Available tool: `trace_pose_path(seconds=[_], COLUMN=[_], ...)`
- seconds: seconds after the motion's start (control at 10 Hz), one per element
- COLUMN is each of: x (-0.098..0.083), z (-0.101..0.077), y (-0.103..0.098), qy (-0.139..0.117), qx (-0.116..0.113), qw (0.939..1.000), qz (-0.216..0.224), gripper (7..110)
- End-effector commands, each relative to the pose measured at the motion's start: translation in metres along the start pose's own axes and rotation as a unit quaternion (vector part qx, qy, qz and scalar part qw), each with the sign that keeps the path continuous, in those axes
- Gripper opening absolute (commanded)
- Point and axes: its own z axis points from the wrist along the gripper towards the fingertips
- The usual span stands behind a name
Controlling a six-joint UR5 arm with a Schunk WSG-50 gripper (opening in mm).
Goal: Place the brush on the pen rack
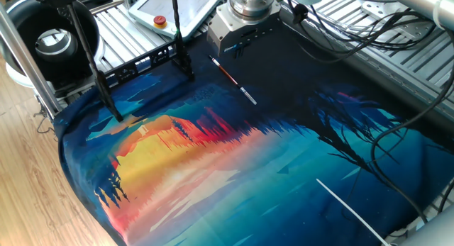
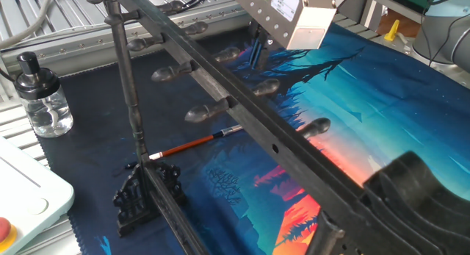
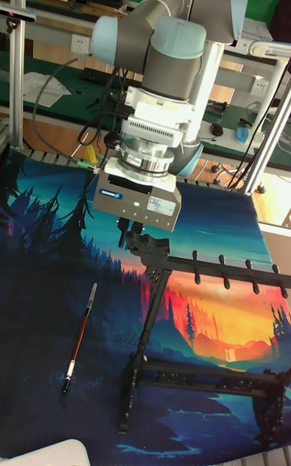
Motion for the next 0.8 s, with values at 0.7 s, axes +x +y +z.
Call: trace_pose_path(seconds=[0.7], x=[-0.021], z=[-0.002], y=[0.004], qy=[-0.041], qx=[-0.012], qw=[0.999], qz=[-0.015], gripper=[7])
